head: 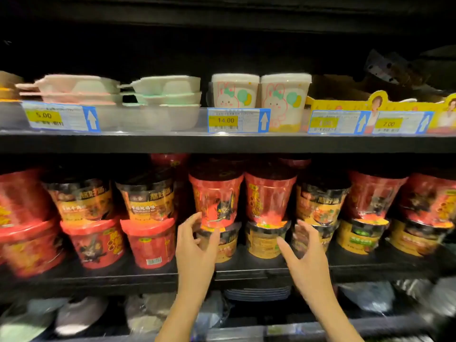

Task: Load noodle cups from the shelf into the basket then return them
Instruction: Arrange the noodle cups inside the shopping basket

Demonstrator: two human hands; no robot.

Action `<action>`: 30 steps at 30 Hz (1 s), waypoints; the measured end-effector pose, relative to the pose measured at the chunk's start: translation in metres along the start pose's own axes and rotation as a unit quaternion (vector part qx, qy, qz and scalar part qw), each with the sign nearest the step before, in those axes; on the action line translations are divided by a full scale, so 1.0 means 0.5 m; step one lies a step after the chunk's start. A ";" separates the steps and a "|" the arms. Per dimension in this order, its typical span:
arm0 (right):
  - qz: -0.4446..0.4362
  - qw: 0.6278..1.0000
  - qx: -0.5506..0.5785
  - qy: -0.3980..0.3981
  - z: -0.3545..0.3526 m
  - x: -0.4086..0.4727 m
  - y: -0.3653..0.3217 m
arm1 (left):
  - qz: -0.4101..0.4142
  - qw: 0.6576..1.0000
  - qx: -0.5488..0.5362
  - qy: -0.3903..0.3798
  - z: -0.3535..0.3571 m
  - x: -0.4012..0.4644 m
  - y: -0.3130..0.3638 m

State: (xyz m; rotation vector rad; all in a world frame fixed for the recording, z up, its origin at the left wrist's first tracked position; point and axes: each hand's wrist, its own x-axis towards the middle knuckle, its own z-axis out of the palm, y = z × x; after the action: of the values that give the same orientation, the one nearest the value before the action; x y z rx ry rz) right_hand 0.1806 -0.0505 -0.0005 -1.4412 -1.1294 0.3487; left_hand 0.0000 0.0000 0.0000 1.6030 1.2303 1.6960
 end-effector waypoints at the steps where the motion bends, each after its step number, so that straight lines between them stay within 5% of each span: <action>1: -0.015 1.000 -0.009 0.009 0.007 0.016 -0.006 | 0.009 1.000 0.007 0.014 0.007 0.016 0.004; 19: 0.072 0.994 -0.074 0.021 0.102 0.156 -0.017 | -0.114 0.981 0.143 -0.062 0.051 0.125 0.018; 30: 0.084 0.989 -0.107 0.059 0.105 0.163 -0.038 | -0.126 0.986 0.104 0.009 0.060 0.136 0.000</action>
State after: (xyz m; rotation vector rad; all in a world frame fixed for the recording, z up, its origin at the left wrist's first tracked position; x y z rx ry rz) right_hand 0.1717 0.0411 0.0357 -1.7302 -0.9751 0.2617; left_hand 0.0163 0.0654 0.0313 1.4745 1.5902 1.4655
